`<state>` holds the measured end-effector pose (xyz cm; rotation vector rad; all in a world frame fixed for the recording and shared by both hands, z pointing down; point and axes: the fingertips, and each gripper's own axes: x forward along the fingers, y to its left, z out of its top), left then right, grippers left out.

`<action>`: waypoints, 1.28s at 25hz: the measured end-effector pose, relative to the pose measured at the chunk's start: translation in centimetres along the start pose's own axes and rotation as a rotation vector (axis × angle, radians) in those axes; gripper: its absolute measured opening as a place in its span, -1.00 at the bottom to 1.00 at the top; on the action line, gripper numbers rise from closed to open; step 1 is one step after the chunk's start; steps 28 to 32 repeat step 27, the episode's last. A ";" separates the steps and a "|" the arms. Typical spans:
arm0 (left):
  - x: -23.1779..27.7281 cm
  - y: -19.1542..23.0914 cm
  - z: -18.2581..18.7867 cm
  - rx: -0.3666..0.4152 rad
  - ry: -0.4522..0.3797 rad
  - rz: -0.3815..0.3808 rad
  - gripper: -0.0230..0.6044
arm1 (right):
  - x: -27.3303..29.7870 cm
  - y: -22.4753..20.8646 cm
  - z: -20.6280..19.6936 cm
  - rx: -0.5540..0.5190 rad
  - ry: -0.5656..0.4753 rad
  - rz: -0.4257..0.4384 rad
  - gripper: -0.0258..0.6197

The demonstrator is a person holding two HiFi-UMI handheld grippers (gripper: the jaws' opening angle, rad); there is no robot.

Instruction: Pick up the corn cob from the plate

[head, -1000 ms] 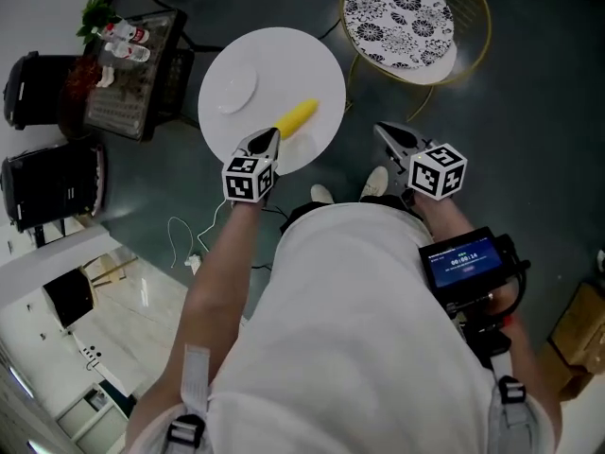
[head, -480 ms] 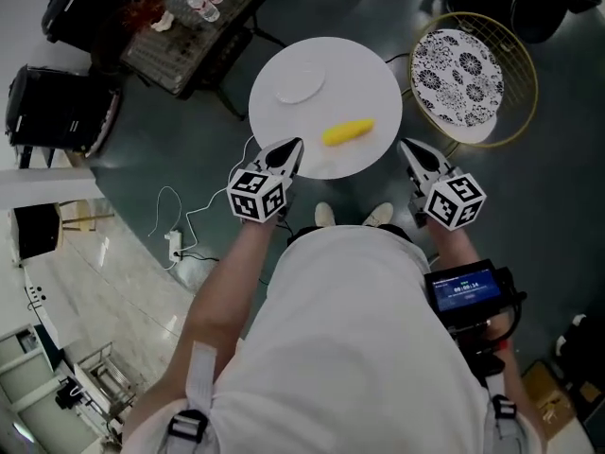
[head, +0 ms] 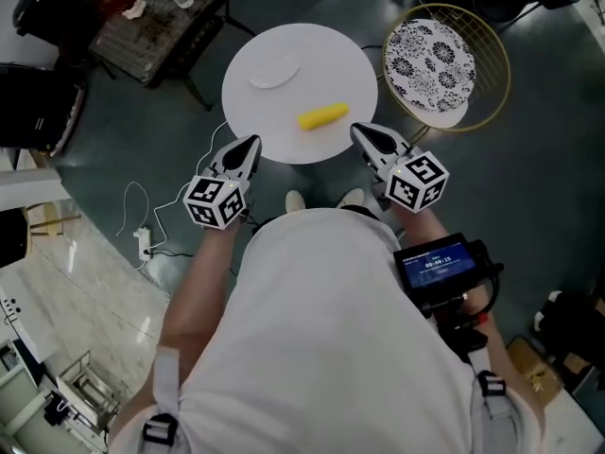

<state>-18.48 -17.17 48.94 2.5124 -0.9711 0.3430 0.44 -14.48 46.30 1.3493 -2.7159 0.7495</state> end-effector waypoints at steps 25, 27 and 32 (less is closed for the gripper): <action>-1.6 3.1 0.2 0.021 0.014 -0.060 -0.90 | 3.1 3.1 -0.1 -0.033 0.013 -0.026 -0.90; -2.0 3.0 0.8 0.035 0.012 -0.070 -0.90 | 3.4 3.6 0.1 -0.036 0.017 -0.027 -0.90; -2.0 3.0 0.8 0.035 0.012 -0.070 -0.90 | 3.4 3.6 0.1 -0.036 0.017 -0.027 -0.90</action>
